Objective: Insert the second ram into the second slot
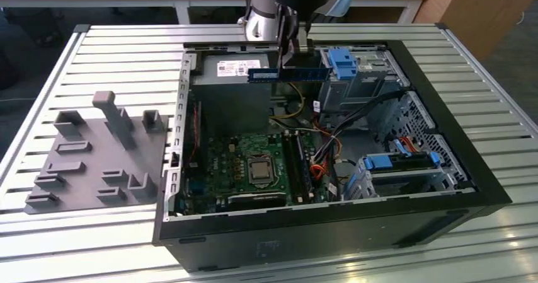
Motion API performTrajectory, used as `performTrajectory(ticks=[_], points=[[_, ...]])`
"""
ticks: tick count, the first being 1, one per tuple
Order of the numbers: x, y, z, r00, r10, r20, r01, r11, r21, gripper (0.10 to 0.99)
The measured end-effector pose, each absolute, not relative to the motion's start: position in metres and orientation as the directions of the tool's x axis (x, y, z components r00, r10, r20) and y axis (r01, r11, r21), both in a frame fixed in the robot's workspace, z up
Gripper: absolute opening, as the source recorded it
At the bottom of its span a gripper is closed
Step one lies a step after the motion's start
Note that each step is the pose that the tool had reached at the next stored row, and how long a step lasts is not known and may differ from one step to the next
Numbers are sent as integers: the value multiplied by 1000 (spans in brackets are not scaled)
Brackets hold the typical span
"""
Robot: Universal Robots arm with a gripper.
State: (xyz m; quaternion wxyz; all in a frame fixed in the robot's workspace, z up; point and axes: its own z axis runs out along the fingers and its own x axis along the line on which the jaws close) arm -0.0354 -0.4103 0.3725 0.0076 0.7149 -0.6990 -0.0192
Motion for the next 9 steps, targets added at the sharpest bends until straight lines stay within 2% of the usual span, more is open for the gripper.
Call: performTrajectory(ticks=[9], points=[[-35,-410,372,-8,-1000,-17,-999,7,38,137]])
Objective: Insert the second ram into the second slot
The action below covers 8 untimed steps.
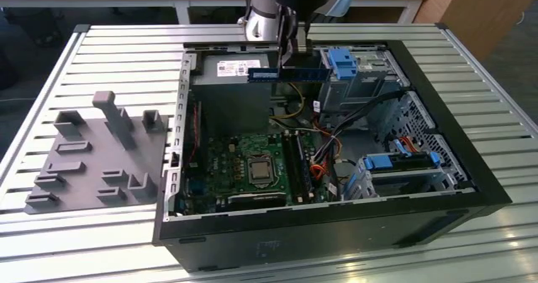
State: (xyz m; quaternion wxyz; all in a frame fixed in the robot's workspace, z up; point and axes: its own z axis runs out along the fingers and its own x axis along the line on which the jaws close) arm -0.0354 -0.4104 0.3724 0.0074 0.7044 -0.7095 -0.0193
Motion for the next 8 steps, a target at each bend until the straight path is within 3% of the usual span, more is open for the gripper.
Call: performTrajectory(ticks=[8], points=[[-35,-418,372,-12,-1000,-16,-999,12,38,137]])
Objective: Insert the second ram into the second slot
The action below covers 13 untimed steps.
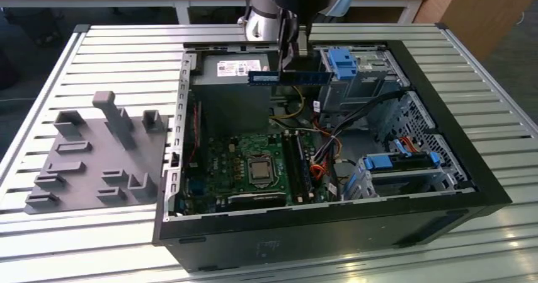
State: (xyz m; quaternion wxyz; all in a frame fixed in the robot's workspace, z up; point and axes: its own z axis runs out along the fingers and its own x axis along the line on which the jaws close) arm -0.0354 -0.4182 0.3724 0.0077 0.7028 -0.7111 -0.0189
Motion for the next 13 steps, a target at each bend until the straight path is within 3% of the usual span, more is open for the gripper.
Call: performTrajectory(ticks=[13], points=[[-35,-427,372,-13,-1000,-16,-999,12,38,137]])
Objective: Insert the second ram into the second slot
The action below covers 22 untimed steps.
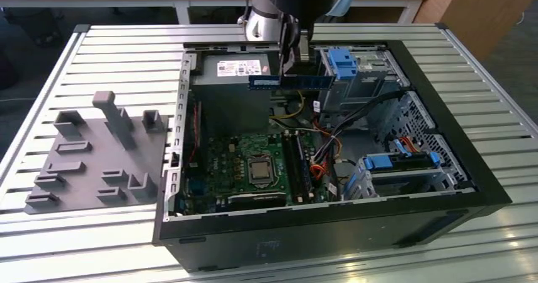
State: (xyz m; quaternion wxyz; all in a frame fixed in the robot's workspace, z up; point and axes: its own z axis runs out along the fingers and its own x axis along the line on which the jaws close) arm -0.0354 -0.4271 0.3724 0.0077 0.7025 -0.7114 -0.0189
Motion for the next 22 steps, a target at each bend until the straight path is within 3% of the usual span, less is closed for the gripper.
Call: performTrajectory(ticks=[22], points=[[-35,-427,372,-35,-999,-16,-999,35,38,137]])
